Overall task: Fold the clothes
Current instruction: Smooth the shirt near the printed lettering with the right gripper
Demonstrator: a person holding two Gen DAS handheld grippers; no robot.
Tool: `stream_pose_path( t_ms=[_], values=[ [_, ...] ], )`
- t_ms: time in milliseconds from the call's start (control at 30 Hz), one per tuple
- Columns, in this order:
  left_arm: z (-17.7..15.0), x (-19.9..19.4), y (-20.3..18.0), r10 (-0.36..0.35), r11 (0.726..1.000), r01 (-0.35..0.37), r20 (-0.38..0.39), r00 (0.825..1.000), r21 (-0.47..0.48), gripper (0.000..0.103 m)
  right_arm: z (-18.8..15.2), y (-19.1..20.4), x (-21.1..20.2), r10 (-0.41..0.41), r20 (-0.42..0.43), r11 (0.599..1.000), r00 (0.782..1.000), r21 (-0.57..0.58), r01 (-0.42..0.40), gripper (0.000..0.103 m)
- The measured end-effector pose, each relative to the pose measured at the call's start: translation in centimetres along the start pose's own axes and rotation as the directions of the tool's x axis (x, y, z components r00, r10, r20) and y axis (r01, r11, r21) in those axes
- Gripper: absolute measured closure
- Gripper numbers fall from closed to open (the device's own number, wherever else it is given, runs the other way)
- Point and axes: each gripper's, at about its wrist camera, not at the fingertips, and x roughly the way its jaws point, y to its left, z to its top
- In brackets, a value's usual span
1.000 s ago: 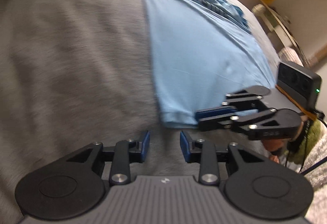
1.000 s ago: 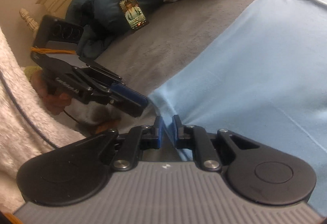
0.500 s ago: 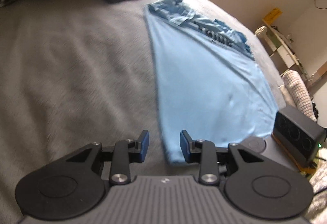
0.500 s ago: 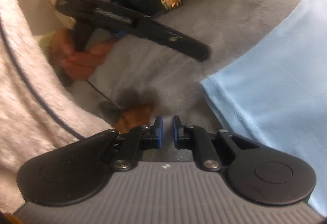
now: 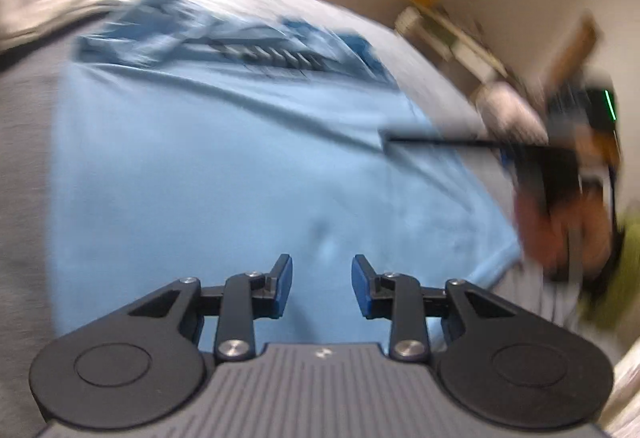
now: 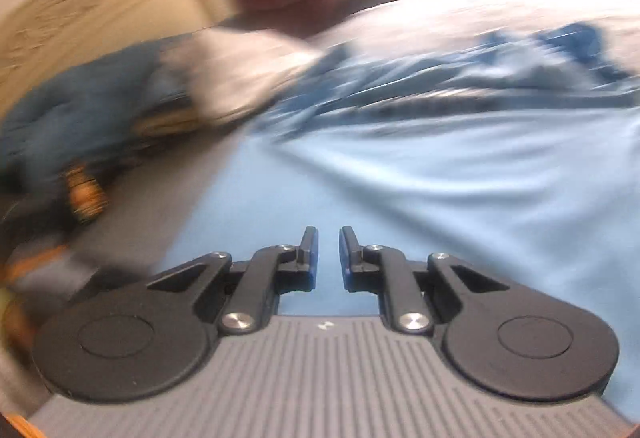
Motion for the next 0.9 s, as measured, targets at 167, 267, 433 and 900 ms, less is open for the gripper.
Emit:
stream_pose_path(
  t_ms=[167,267,433,900],
  values=[
    [-1.3,0.9,-1.4,0.043,0.997,-0.041,-0.024,0.999,0.071,0.070,2.3,-4.0,1.2,-0.121,-0.016,0.993,0.993,-0.010,0.120,0.091],
    [-1.6,0.7,-0.7,0.017,1.000,-0.016,-0.028,0.999,0.025,0.070,3.2,-6.7,4.7,-0.230,-0.101,0.972,0.968,-0.067,0.224,0.095],
    [-2.1,0.0,-0.1,-0.010,1.000,0.010,-0.037,0.999,0.001,0.070,6.8,-11.7,7.5,-0.367,-0.067,0.930,0.928,-0.017,0.366,0.102],
    [-2.7,-0.2,1.1,-0.074,0.997,0.073,-0.030,0.997,-0.037,0.070,5.9,-4.1,14.0,-0.024,-0.264,0.973,0.964,-0.226,-0.038,0.100]
  ],
)
